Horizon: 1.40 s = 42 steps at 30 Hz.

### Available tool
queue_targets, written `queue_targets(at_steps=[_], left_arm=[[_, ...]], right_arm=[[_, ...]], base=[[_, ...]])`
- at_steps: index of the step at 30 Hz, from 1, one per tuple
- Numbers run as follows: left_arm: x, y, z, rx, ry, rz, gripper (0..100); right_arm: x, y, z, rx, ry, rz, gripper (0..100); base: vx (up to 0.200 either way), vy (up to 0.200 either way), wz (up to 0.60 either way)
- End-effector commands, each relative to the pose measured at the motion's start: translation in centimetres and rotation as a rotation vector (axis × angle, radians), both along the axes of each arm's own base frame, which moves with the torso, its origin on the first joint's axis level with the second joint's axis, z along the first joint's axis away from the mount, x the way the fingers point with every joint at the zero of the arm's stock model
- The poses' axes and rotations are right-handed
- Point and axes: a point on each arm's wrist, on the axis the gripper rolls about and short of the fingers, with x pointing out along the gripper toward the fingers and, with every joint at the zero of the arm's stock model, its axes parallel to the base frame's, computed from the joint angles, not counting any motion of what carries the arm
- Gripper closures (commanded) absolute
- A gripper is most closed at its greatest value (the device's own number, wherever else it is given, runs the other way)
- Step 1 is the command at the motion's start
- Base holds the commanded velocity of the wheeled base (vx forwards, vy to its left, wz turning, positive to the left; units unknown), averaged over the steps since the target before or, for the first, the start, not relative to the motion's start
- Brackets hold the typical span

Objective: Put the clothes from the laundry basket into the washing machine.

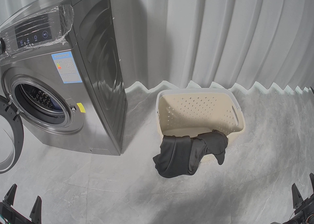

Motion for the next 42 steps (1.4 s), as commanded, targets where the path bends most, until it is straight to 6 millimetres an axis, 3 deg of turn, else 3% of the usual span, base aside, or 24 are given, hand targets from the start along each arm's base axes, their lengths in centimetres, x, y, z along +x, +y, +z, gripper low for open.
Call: queue_targets(at_steps=[1, 19, 23, 25, 26, 28, 35, 42], left_arm=[[0.0, 0.0, -0.5, 0.001, 0.000, 0.001, 0], [0.0, 0.0, -0.5, -0.008, 0.002, -0.001, 0], [0.0, 0.0, -0.5, -0.004, 0.002, 0.001, 0], [0.0, 0.0, -0.5, -0.001, 0.000, 0.001, 0], [0.0, 0.0, -0.5, -0.001, 0.000, 0.001, 0], [0.0, 0.0, -0.5, -0.005, 0.002, 0.001, 0], [0.0, 0.0, -0.5, -0.011, 0.002, 0.002, 0], [0.0, 0.0, -0.5, -0.008, 0.002, -0.001, 0]], right_arm=[[0.0, 0.0, -0.5, 0.001, 0.000, 0.002, 0], [0.0, 0.0, -0.5, -0.001, 0.000, 0.002, 0], [-2.0, 0.0, 5.8, -0.008, -0.241, 0.009, 0], [-1.9, 0.0, 8.0, -0.009, -0.215, 0.012, 0], [-1.9, 0.0, 8.1, -0.010, -0.208, 0.013, 0], [-0.3, 0.0, 9.4, -0.010, -0.081, 0.049, 0], [7.1, 0.7, 9.2, -0.005, 0.301, 0.196, 0], [14.4, 2.0, 9.0, 0.043, 0.375, 0.257, 0]], base=[[0.200, 0.000, 0.00], [0.000, -0.067, 0.00], [0.000, 0.000, 0.00], [0.000, 0.000, 0.00], [0.000, 0.000, 0.00], [0.000, 0.000, 0.00], [0.000, 0.000, 0.00], [0.000, 0.000, 0.00]])
